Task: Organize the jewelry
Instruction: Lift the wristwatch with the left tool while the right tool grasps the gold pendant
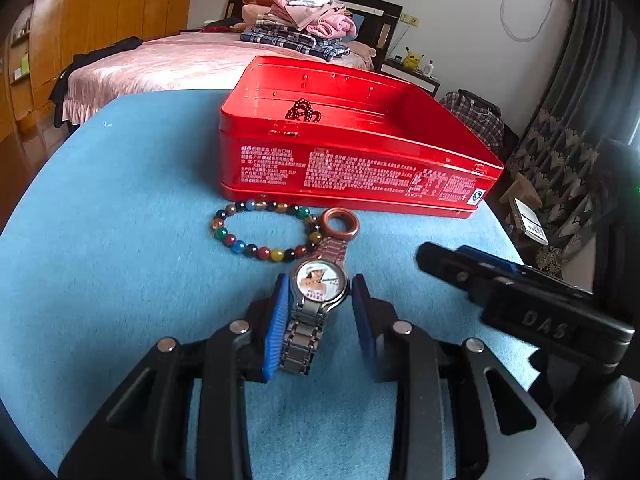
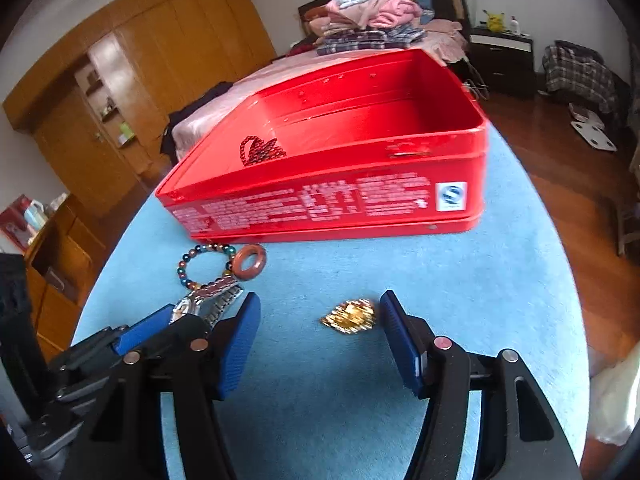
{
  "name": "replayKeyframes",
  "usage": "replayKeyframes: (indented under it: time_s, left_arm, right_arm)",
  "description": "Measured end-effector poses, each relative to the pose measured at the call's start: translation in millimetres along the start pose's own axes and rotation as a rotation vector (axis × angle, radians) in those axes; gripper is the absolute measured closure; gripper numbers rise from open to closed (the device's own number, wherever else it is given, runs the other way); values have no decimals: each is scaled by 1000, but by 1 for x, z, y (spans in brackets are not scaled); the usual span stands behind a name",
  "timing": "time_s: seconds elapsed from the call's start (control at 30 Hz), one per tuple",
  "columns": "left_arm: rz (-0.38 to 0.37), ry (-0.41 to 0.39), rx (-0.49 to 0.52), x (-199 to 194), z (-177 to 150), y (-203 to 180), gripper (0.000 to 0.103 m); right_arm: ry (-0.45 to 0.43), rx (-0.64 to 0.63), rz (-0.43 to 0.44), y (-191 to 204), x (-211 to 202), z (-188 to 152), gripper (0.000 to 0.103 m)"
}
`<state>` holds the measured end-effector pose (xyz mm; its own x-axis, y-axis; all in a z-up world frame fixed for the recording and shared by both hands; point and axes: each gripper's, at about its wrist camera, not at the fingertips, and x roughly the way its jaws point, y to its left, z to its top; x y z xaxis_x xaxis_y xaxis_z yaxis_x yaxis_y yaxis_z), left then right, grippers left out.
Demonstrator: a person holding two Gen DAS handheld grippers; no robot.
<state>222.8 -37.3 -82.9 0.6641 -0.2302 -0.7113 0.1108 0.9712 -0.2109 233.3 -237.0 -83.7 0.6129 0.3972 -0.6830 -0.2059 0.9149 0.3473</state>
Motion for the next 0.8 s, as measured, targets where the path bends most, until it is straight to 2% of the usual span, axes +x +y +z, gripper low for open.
replayKeyframes:
  time_s: [0.13, 0.2, 0.3, 0.8]
  left_arm:
    - [-1, 9, -1, 2, -1, -1, 73]
    - [-3, 9, -3, 2, -2, -1, 73]
    - [-4, 10, -6, 2, -2, 0, 73]
    - [-25, 27, -29, 6, -2, 5, 73]
  right_arm:
    - [-11, 6, -30, 0, -13, -7, 43]
    - [5, -2, -31, 4, -15, -9, 51]
    - [29, -8, -1, 8, -9, -8, 57]
    - [40, -68, -95, 18, 19, 10, 61]
